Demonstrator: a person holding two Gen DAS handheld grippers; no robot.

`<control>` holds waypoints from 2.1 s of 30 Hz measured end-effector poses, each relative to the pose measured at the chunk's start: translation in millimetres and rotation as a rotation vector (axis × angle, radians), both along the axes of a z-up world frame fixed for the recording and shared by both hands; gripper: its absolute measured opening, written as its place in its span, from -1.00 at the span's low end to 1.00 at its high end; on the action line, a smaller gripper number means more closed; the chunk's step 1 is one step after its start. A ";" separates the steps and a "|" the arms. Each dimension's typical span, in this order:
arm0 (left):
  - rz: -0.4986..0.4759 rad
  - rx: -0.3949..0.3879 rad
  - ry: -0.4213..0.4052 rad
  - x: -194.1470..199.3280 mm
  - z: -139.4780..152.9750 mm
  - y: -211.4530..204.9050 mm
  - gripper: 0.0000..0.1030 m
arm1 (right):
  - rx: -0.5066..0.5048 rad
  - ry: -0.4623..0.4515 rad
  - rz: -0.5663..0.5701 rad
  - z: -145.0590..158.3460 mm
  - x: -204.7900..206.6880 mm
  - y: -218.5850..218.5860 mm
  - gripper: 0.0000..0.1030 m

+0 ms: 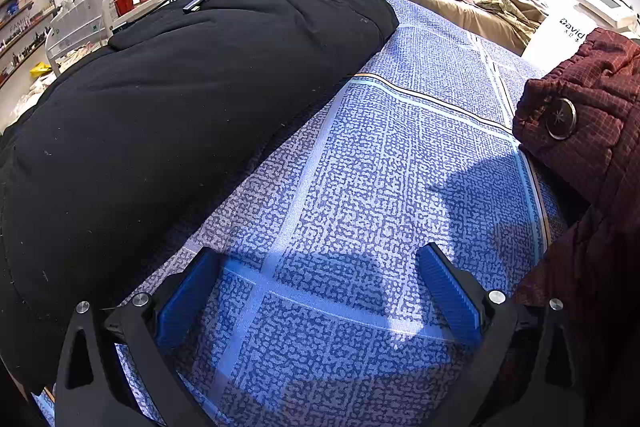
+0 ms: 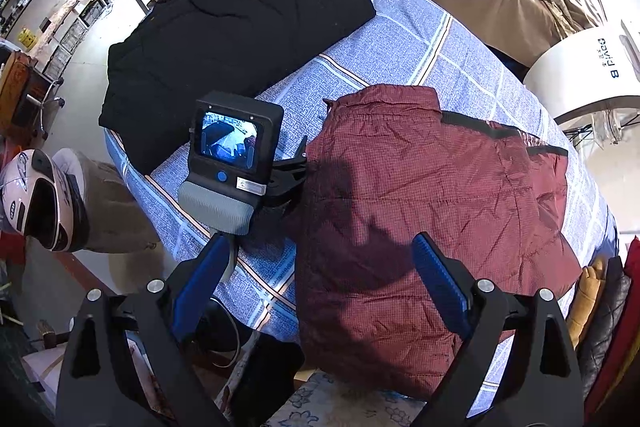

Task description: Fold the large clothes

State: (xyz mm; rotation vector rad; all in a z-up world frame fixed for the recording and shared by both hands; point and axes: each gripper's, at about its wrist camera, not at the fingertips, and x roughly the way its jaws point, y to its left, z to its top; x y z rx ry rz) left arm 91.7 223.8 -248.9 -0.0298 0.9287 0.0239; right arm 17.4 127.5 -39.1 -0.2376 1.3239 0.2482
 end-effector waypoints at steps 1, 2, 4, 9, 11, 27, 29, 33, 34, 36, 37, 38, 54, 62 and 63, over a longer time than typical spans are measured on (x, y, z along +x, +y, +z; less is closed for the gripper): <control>0.000 0.000 0.000 0.0 0.0 0.1 0.91 | 0.000 0.003 -0.002 -0.7 0.0 -0.5 0.77; 0.000 0.000 0.000 0.0 -0.1 0.1 0.91 | -0.002 0.004 -0.004 -1.0 -0.1 -1.1 0.77; 0.000 0.000 0.000 0.2 0.3 -0.4 0.91 | -0.002 0.005 -0.005 -0.9 -0.6 -1.9 0.77; 0.000 0.000 0.000 0.0 0.0 0.1 0.91 | -0.008 0.005 0.000 -1.4 -2.3 -2.0 0.77; 0.000 0.000 0.000 0.0 -0.2 0.4 0.91 | -0.013 0.009 0.000 -2.8 -3.1 -1.9 0.77; -0.001 -0.001 0.000 0.5 0.1 0.4 0.91 | -0.013 0.014 0.015 -2.0 -7.1 -1.2 0.77; -0.001 -0.001 0.000 0.4 -0.1 0.9 0.91 | -0.015 0.010 0.009 -1.4 -6.2 -4.0 0.77; -0.001 -0.001 0.000 0.6 0.0 1.0 0.91 | -0.016 0.015 -0.015 -2.8 -3.0 -10.1 0.77; -0.001 -0.001 0.000 0.7 0.1 0.8 0.91 | -0.017 0.019 -0.017 -3.6 -3.0 -11.1 0.77; -0.001 -0.001 0.000 0.6 -0.2 1.3 0.91 | -0.020 0.030 -0.020 -6.2 -2.7 -11.6 0.77; -0.001 -0.001 0.000 0.8 0.1 1.1 0.91 | -0.019 0.031 -0.020 -6.8 -3.2 -11.7 0.77; -0.001 -0.001 0.000 0.6 -0.3 1.6 0.91 | -0.018 0.031 -0.019 -7.2 -3.7 -11.2 0.77; -0.002 -0.002 0.000 1.0 -0.5 2.8 0.91 | -0.024 0.038 -0.012 -9.3 -8.1 -11.1 0.77; -0.003 -0.002 0.000 1.1 -0.7 3.5 0.91 | -0.028 0.042 -0.019 -11.6 -8.3 -12.9 0.77; -0.003 -0.003 0.000 1.2 -0.7 3.6 0.91 | -0.029 0.039 -0.016 -11.2 -8.7 -12.0 0.77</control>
